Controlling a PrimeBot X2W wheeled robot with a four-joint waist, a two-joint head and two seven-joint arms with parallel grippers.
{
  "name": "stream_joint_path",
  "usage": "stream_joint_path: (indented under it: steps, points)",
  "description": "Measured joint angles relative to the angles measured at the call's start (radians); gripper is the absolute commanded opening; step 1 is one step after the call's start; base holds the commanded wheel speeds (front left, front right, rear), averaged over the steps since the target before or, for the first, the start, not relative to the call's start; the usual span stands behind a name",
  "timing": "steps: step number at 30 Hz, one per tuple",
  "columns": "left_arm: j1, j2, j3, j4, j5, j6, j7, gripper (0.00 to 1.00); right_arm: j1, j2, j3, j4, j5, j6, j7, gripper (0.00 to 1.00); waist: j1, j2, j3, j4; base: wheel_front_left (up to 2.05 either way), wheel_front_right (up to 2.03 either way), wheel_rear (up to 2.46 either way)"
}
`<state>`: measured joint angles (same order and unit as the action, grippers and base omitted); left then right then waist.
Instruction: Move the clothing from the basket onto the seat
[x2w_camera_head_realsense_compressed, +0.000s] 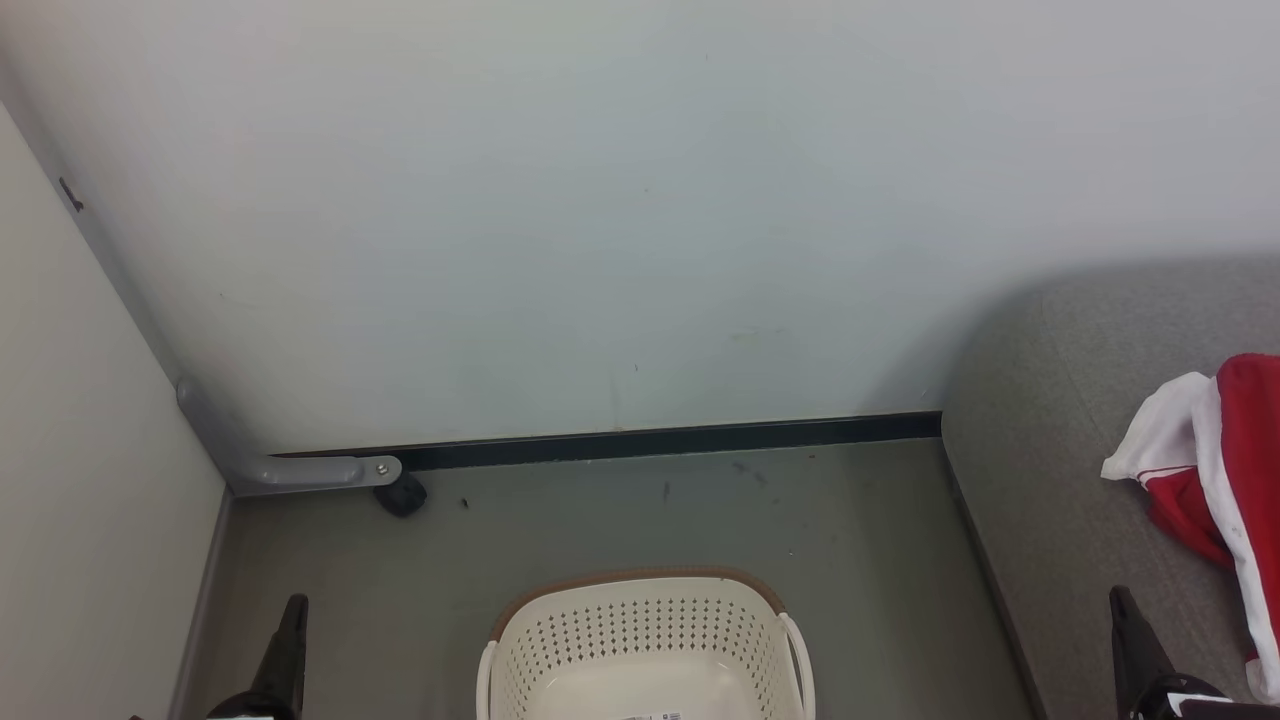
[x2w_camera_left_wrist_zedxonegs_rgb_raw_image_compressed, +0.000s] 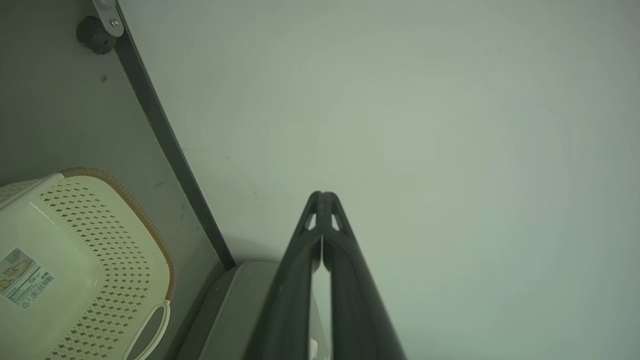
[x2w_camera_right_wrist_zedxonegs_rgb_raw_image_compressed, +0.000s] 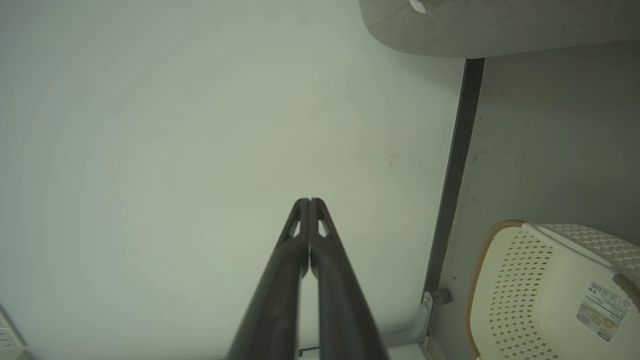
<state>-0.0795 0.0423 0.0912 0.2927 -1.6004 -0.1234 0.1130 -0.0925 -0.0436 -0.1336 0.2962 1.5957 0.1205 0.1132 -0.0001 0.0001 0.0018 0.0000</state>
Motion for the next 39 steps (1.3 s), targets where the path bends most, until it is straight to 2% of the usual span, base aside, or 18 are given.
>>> stream_joint_path:
  steps: [39]
  points:
    - [0.000,0.000,0.000,0.001,0.000,0.000,0.000,0.00,0.000,0.000,0.000,0.000,0.000,0.000,0.000,0.00,0.0002,0.0000,0.000,0.000,0.00,0.00,0.00]
